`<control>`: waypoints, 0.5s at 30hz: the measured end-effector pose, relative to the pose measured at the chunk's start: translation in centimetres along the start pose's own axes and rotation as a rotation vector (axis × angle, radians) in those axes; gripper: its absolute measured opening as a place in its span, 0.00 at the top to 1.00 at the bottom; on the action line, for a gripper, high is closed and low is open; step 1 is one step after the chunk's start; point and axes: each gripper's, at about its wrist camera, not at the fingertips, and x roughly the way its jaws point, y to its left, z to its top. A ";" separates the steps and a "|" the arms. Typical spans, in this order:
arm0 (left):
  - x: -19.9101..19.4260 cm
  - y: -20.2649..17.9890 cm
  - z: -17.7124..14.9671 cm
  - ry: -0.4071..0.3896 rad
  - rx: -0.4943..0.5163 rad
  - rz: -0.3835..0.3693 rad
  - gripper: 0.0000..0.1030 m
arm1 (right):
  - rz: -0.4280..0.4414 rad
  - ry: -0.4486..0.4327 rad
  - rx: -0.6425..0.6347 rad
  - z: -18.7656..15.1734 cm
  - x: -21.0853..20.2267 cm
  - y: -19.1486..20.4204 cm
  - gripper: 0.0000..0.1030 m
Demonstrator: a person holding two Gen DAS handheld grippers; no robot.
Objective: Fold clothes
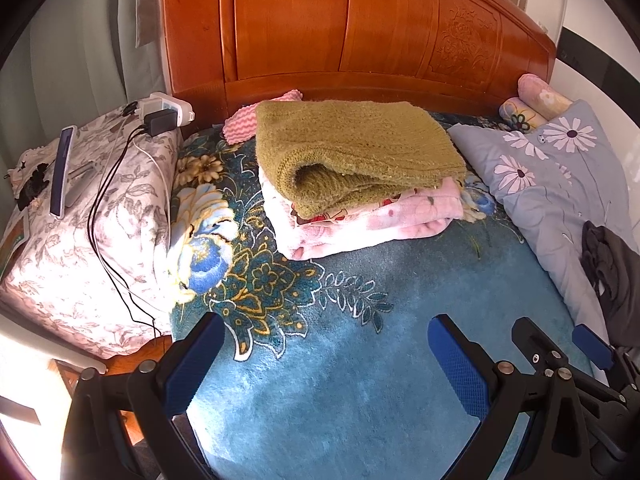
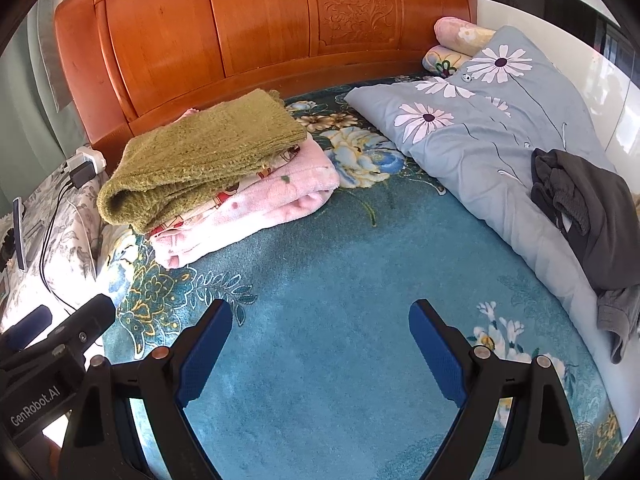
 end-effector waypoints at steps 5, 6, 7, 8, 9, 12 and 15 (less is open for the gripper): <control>0.0 -0.7 -0.3 -0.005 0.030 -0.001 0.00 | -0.009 0.024 -0.005 -0.3 0.5 -0.5 0.12; 0.0 -0.8 -0.3 -0.010 0.036 -0.005 0.00 | -0.013 0.021 -0.005 -0.2 0.4 -0.6 0.12; -0.1 -0.9 -0.3 -0.014 0.042 -0.008 0.00 | -0.015 0.016 -0.003 -0.2 0.3 -0.6 0.12; -0.1 -1.0 -0.3 -0.016 0.044 -0.008 0.00 | -0.016 0.014 0.000 -0.2 0.2 -0.7 0.12; -0.2 -1.0 -0.3 -0.018 0.045 -0.008 0.00 | -0.016 0.012 0.002 -0.1 0.2 -0.8 0.12; -0.2 -1.0 -0.4 -0.015 0.044 -0.007 0.00 | -0.019 0.014 0.004 -0.1 0.1 -0.9 0.12; -0.1 -0.8 -0.7 -0.013 0.041 0.002 0.00 | -0.008 0.026 0.009 -0.3 0.3 -0.9 0.12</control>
